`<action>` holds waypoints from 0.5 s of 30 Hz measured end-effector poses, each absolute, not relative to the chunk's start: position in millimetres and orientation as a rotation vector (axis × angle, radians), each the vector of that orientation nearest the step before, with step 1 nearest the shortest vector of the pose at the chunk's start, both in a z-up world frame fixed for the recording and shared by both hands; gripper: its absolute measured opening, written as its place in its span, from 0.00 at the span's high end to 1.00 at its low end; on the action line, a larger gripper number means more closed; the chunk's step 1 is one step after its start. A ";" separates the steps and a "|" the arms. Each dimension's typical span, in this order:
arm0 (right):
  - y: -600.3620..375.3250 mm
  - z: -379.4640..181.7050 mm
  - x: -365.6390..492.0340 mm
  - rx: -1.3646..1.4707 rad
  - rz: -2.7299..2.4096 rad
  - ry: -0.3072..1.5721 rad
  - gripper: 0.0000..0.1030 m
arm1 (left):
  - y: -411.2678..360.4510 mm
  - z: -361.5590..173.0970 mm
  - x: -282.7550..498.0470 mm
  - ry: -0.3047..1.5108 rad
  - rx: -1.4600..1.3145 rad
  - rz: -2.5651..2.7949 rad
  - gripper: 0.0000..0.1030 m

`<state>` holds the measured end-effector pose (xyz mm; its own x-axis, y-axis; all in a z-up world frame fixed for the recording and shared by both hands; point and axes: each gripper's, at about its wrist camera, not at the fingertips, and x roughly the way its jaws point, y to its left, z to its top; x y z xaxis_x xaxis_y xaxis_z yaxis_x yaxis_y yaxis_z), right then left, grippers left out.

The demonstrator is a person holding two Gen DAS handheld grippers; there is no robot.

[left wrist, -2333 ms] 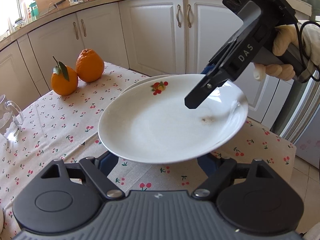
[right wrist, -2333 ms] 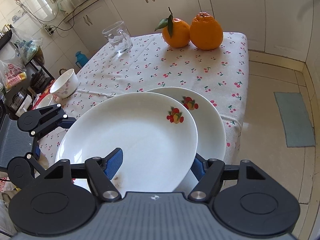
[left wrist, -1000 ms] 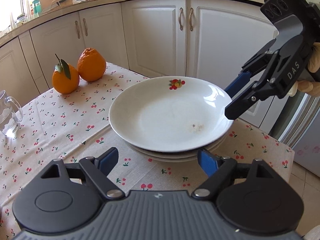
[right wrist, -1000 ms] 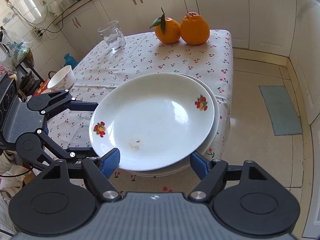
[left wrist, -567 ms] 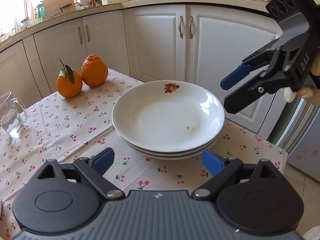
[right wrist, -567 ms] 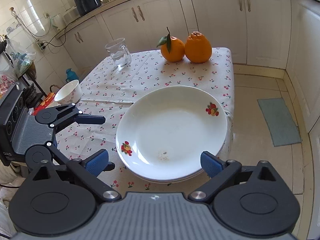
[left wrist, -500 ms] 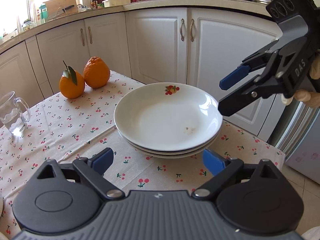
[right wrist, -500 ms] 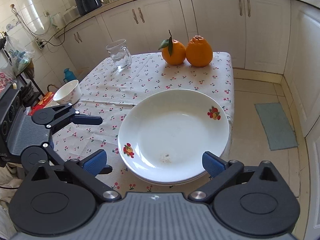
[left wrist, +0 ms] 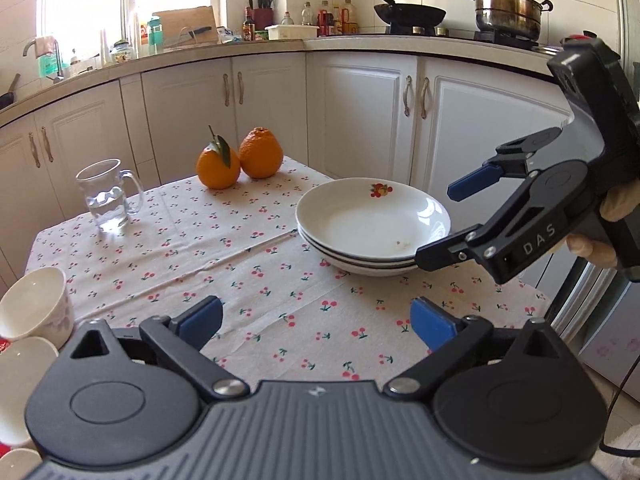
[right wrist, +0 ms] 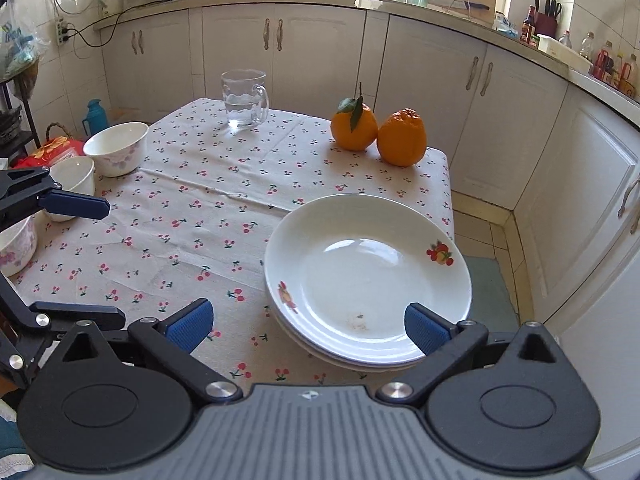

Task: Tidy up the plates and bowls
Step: 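Move the right tool to the white bowls beside the red box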

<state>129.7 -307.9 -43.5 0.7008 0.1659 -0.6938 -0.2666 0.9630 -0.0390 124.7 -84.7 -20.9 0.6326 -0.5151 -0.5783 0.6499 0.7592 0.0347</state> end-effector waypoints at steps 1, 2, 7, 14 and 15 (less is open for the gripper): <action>-301.8 -43.8 127.5 -0.139 0.251 0.753 0.00 | -78.7 -18.7 122.5 0.582 0.252 -0.670 0.01; -296.1 -44.1 125.4 -0.141 0.257 0.748 0.00 | -70.6 -17.0 121.1 0.591 0.254 -0.667 0.01; -265.5 -43.2 114.4 -0.174 0.284 0.735 0.00 | -33.3 -13.0 113.0 0.624 0.245 -0.653 0.01; -212.9 -34.9 107.7 -0.197 0.350 0.725 0.00 | 21.2 -4.3 85.2 0.587 0.342 -0.599 0.01; -204.5 -33.9 107.8 -0.201 0.364 0.727 0.00 | 32.4 -3.6 81.8 0.590 0.358 -0.599 0.01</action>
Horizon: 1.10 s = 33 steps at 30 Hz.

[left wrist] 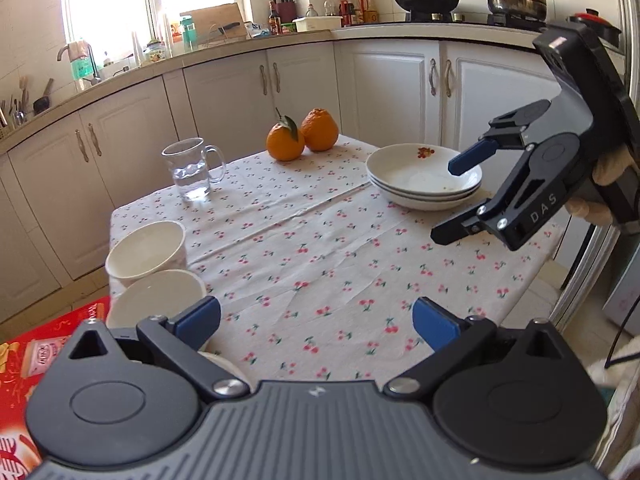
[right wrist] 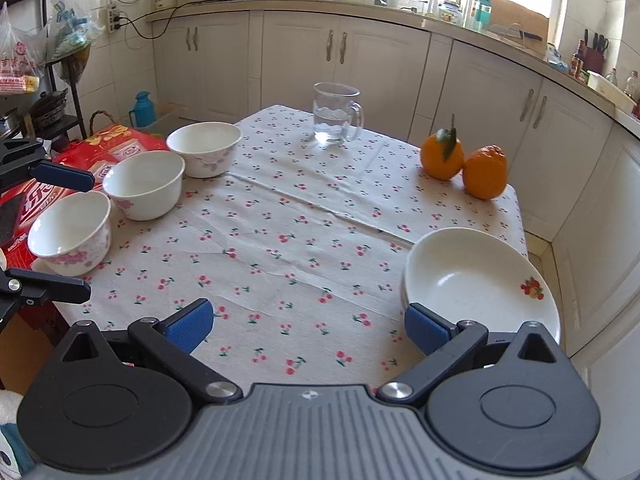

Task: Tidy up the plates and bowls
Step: 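Move the right tool to the white bowls beside the red box, then close the right tool on the rim of the nearest white bowl and lift it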

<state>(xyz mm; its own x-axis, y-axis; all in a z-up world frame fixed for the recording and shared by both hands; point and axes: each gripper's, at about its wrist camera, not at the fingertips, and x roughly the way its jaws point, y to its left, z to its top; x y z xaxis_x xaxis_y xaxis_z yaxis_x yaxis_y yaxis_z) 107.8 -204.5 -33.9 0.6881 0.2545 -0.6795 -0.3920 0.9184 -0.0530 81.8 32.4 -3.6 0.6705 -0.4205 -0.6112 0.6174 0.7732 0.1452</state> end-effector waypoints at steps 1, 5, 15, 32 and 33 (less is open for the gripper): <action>-195.2 -32.7 108.1 -0.203 0.379 0.729 0.00 | 43.2 -3.1 79.7 0.598 0.369 -0.594 0.01; -158.2 -28.2 109.9 -0.210 0.443 0.731 0.00 | 83.5 -7.8 71.5 0.647 0.416 -0.541 0.01; -73.1 -30.7 129.3 -0.227 0.639 0.771 0.01 | 138.2 -41.1 74.1 0.746 0.351 -0.461 0.01; -12.8 -55.7 168.7 -0.192 0.816 0.897 0.29 | 139.5 -55.3 91.7 0.754 0.282 -0.526 0.20; -11.2 -56.8 169.8 -0.194 0.817 0.902 0.33 | 140.2 -55.3 92.0 0.757 0.275 -0.530 0.20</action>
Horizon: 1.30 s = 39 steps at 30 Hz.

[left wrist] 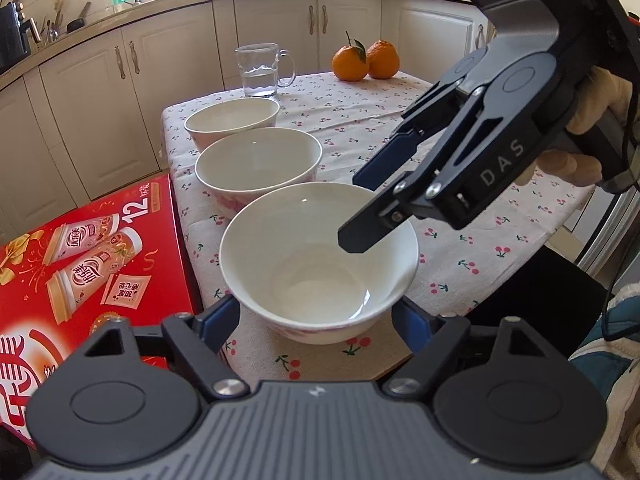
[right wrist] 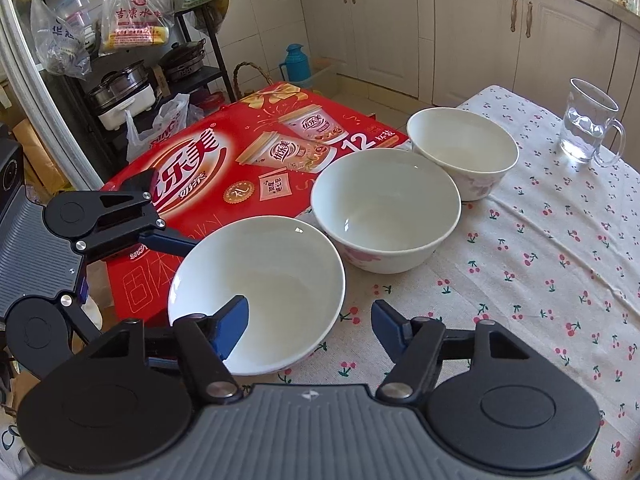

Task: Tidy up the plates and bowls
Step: 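Close the right tool on the rim of the nearest white bowl and lift it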

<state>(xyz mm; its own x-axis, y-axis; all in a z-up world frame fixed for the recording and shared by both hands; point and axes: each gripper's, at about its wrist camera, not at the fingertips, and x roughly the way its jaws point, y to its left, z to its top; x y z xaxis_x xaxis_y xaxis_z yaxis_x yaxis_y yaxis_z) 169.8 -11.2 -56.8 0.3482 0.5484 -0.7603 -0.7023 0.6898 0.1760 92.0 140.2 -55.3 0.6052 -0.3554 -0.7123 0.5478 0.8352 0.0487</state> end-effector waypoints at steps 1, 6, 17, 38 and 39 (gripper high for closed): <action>-9.8 -58.1 171.0 -0.195 0.820 0.909 0.37 | 140.8 -55.2 92.4 0.758 0.272 -0.534 0.21; -6.1 -62.4 174.7 -0.183 0.846 0.924 0.42 | 140.4 -54.5 92.4 0.754 0.280 -0.542 0.22; -4.9 -62.6 172.7 -0.184 0.865 0.925 0.42 | 138.3 -53.2 93.3 0.759 0.298 -0.548 0.22; -73.4 -50.1 158.2 -0.145 0.738 0.902 0.42 | 76.9 -47.1 107.0 0.716 0.348 -0.702 0.22; -78.0 -49.9 158.1 -0.142 0.728 0.901 0.42 | 72.9 -48.0 108.4 0.713 0.349 -0.710 0.22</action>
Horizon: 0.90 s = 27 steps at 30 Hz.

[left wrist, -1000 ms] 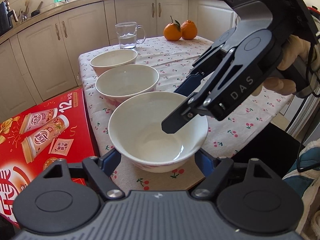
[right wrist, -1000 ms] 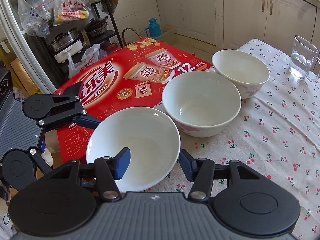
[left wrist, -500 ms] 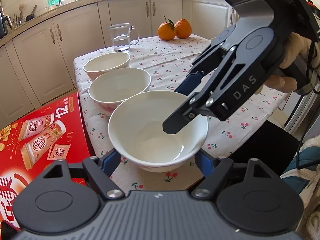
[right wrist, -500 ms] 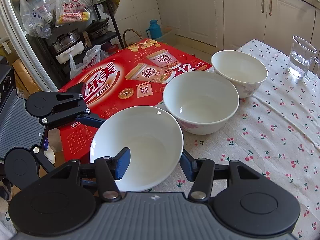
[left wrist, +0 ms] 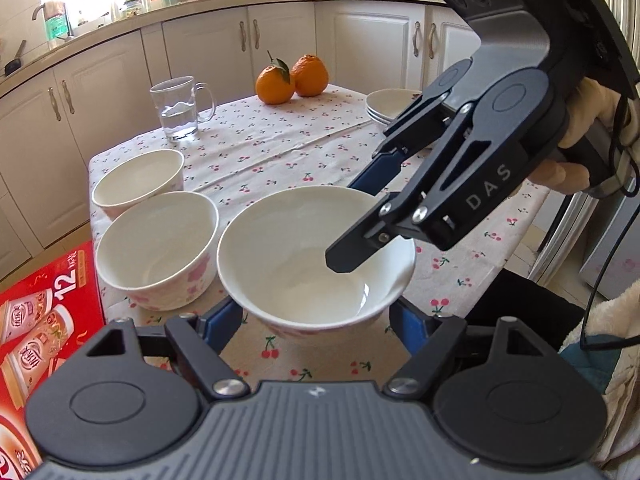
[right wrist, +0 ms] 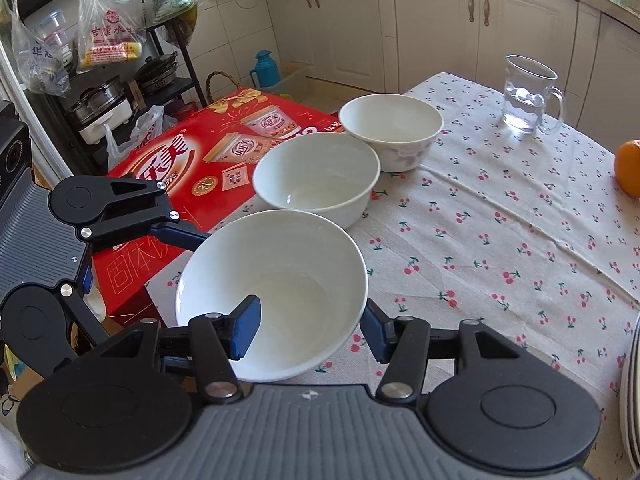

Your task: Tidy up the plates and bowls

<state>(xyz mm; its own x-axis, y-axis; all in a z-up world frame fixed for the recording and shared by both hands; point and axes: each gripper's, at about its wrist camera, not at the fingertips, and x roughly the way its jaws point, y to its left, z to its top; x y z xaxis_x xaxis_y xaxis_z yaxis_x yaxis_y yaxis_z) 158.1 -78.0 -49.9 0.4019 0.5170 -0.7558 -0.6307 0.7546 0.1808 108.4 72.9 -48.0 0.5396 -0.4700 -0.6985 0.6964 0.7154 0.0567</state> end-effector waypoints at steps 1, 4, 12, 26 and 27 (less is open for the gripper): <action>-82.5 -49.7 158.0 -0.138 0.718 0.899 0.42 | 68.6 -48.7 109.5 0.710 0.352 -0.718 0.22; -96.2 -49.9 158.2 -0.129 0.684 0.897 0.41 | 56.8 -50.4 113.8 0.702 0.355 -0.745 0.22; -126.2 -51.5 159.0 -0.110 0.614 0.897 0.41 | 29.7 -54.7 127.3 0.693 0.372 -0.802 0.22; -155.3 -59.0 165.4 -0.094 0.539 0.899 0.41 | 1.8 -64.1 143.9 0.702 0.383 -0.840 0.22; -156.1 -59.7 165.9 -0.093 0.538 0.900 0.41 | 1.3 -63.9 143.8 0.700 0.384 -0.841 0.22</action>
<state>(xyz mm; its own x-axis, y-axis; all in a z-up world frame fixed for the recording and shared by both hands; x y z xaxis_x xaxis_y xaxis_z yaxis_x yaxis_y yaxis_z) 165.9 -156.1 -59.7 0.4992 0.4056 -0.7657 -0.4818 0.8644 0.1437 143.8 1.3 -63.9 0.4653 -0.5447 -0.6977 0.7848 0.6184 0.0406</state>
